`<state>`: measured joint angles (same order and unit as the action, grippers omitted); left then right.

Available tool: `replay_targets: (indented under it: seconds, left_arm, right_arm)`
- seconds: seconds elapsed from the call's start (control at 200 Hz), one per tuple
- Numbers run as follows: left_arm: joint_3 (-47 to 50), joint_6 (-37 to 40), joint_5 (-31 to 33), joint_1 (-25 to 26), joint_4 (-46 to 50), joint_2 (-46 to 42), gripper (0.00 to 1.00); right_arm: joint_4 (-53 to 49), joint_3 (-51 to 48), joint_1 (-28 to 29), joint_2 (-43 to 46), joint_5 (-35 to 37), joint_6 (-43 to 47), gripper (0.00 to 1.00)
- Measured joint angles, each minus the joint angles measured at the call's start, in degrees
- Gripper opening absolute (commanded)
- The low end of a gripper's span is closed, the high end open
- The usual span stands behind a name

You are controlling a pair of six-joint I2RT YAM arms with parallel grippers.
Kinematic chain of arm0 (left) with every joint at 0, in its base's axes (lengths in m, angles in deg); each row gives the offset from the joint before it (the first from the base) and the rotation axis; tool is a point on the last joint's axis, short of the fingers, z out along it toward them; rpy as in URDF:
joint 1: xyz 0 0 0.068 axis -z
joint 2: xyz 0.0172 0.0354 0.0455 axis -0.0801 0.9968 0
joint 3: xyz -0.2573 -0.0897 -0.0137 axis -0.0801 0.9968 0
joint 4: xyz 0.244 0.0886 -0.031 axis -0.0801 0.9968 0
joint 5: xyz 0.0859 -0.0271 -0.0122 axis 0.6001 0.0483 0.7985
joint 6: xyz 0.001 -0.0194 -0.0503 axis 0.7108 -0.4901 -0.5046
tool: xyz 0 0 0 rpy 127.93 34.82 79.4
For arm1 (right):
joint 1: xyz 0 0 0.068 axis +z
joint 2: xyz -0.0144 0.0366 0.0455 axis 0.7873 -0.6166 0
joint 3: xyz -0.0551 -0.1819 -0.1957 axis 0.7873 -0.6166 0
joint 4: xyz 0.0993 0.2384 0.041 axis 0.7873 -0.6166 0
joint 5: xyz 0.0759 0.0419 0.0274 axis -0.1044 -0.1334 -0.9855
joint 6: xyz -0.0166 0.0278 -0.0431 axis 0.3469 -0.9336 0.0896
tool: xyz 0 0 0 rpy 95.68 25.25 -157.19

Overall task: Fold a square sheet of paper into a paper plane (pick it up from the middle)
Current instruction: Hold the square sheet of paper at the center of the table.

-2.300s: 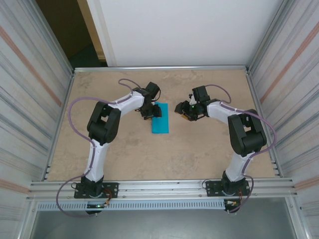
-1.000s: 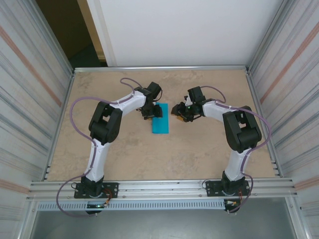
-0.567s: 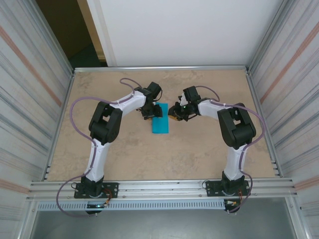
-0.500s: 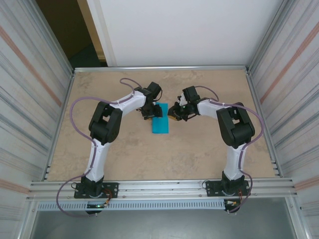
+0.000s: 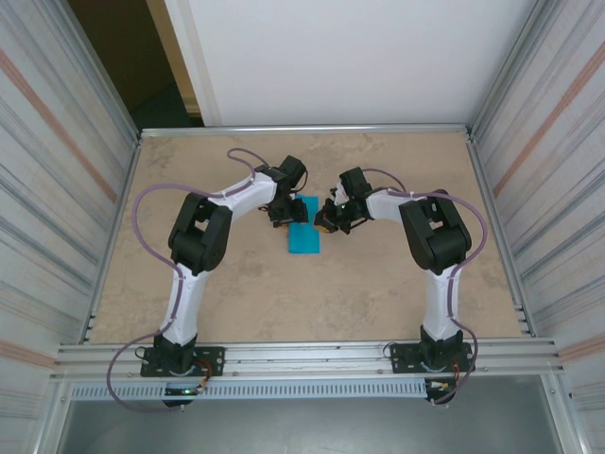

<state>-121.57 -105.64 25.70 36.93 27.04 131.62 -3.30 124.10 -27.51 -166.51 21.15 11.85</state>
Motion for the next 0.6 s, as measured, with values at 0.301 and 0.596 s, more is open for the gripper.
replay_targets:
  seconds: [0.301, 0.596]
  left_arm:
    - [0.0, 0.0, 0.0, 0.0, 0.0, 0.0, 0.51]
    - [-0.7, 0.4, -0.4, 0.0, 0.0, -1.5, 0.54]
  right_arm:
    - [-0.2, 1.0, 0.0, -1.7, -0.9, 0.3, 0.00]
    - [-0.9, 0.7, -0.2, -1.8, -0.9, 3.1, 0.00]
